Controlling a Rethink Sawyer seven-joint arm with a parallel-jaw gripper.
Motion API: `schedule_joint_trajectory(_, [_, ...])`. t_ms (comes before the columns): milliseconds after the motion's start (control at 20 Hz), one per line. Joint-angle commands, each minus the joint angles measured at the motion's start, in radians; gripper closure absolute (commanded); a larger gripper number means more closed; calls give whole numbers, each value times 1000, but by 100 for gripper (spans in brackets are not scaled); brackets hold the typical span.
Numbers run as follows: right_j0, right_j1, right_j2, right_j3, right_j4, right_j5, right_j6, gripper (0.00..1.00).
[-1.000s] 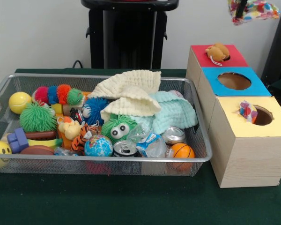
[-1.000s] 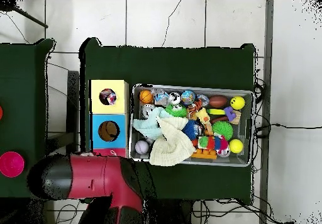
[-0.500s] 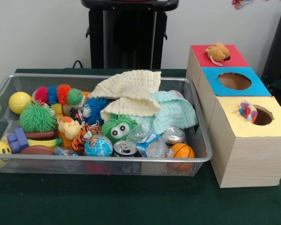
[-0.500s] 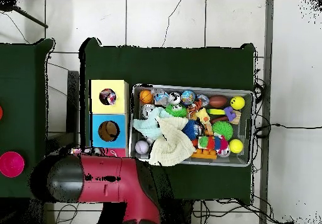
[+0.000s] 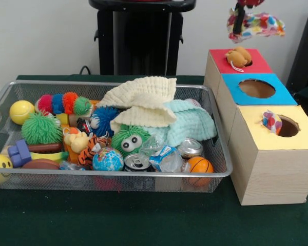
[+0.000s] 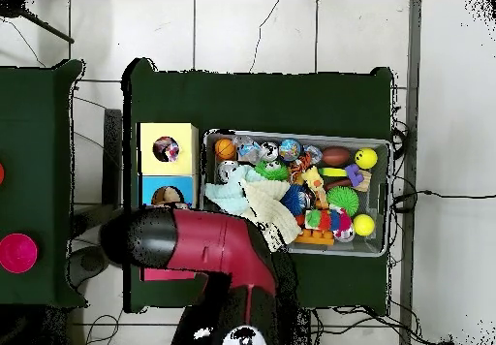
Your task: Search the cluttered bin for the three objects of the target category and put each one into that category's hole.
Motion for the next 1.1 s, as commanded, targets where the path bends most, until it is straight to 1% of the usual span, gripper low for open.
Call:
schedule_joint_trajectory(50, [-10, 198, 87, -133, -62, -38, -23, 100])
schedule_joint_trajectory(200, [12, 248, 75, -193, -55, -22, 13, 100])
schedule_joint_trajectory(450, [43, 299, 53, -278, -34, 37, 60, 100])
schedule_joint_trajectory(750, [56, 358, 38, -368, -5, 65, 93, 100])
schedule_joint_trajectory(1100, [52, 393, 28, -423, 12, 79, 101, 100])
